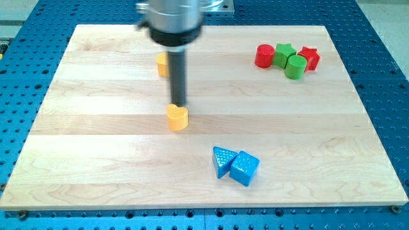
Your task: Push the heart into the triangle at the top side
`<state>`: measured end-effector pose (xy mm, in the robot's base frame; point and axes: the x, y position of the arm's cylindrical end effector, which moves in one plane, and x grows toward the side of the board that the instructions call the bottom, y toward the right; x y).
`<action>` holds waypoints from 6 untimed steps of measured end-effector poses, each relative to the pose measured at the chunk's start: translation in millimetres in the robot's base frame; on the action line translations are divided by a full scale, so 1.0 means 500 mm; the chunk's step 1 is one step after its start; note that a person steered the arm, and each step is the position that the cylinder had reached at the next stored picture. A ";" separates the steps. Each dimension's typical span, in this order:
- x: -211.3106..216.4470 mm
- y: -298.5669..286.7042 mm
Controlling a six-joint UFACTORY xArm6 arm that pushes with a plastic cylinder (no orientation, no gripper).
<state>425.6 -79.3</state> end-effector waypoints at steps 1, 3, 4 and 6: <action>0.090 0.065; 0.097 0.043; 0.149 0.056; 0.129 0.135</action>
